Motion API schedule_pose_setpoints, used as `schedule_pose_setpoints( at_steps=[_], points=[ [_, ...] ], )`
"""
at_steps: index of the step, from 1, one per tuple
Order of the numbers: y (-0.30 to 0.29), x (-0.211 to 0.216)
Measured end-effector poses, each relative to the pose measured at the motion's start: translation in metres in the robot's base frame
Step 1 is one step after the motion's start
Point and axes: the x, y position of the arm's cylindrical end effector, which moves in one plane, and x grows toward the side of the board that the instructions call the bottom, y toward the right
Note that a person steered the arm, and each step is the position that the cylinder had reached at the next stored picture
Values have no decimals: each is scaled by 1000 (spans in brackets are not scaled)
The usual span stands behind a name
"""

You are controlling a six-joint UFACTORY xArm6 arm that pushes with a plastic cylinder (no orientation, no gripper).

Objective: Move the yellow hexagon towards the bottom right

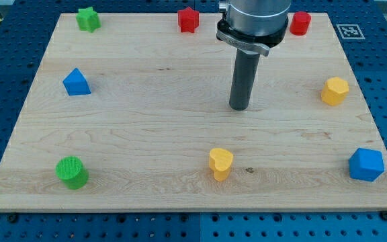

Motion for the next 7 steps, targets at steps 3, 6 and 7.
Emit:
schedule_pose_setpoints(
  at_steps=[3,6,7],
  points=[
    [-16,-7],
    [-48,-16],
    [-75,-21]
  ],
)
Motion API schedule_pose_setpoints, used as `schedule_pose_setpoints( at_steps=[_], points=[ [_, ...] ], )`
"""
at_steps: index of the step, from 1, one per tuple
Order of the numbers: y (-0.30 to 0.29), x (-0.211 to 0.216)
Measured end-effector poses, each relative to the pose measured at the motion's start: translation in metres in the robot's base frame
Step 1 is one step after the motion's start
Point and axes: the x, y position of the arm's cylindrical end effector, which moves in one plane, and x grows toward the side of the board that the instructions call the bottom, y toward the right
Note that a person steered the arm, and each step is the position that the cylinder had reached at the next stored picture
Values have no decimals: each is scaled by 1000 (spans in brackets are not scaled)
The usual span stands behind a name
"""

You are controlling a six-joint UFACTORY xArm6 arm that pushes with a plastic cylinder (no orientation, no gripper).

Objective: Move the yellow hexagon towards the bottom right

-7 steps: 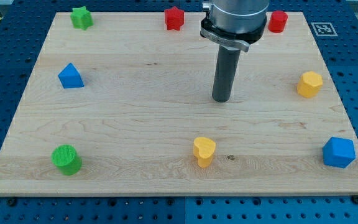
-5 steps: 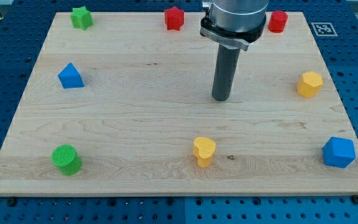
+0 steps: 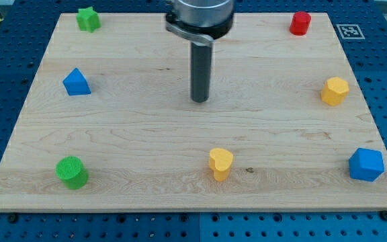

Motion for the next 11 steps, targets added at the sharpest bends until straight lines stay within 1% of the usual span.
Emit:
schedule_pose_setpoints(
  at_steps=[1,2,3,4,5,6,7,8,9,11],
  points=[
    [3,-57],
    [62,-119],
    [157,-141],
    [223,-93],
    [237,-47],
    [237,-47],
    [264,-32],
    [306,-29],
    [307,-24],
    [265,-9]
  ],
)
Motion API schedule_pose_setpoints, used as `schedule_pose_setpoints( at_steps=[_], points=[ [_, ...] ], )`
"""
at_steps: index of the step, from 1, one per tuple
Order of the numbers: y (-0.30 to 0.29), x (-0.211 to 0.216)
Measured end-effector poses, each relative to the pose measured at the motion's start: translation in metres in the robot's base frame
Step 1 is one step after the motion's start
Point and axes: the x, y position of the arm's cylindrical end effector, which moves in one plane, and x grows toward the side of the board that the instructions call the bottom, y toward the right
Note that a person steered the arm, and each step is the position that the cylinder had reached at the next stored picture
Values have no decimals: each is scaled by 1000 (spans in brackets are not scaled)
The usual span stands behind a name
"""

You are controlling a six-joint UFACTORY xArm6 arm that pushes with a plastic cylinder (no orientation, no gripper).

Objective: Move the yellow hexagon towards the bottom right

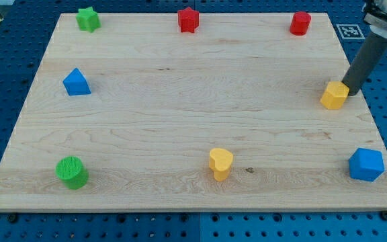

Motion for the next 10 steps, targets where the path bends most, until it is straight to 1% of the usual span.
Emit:
schedule_pose_setpoints(
  at_steps=[3,6,7,8,9,10],
  points=[
    [-54,5],
    [-84,25],
    [-88,49],
    [-101,60],
    [-136,60],
    [-146,66]
  ],
)
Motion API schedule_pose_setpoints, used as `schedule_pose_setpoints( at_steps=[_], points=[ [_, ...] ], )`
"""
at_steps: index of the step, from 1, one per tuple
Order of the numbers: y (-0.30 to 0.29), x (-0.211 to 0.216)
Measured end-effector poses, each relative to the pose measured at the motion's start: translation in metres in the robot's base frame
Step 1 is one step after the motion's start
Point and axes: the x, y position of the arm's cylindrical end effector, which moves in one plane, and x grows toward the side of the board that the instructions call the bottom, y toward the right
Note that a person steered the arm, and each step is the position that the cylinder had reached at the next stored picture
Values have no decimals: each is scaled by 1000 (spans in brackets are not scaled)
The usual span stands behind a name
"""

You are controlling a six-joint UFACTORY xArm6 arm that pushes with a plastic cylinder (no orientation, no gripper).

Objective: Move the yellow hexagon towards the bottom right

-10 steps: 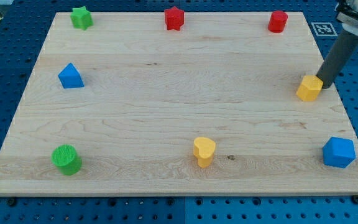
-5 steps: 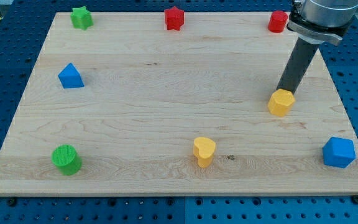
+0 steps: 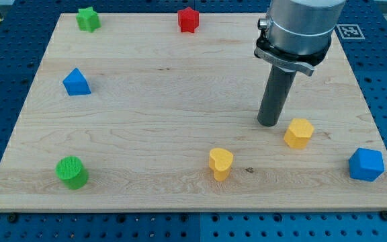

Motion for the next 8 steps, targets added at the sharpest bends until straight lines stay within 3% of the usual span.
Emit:
schedule_pose_setpoints(
  at_steps=[4,6,7,8],
  points=[
    [42,1],
    [42,42],
    [41,43],
    [3,24]
  ],
)
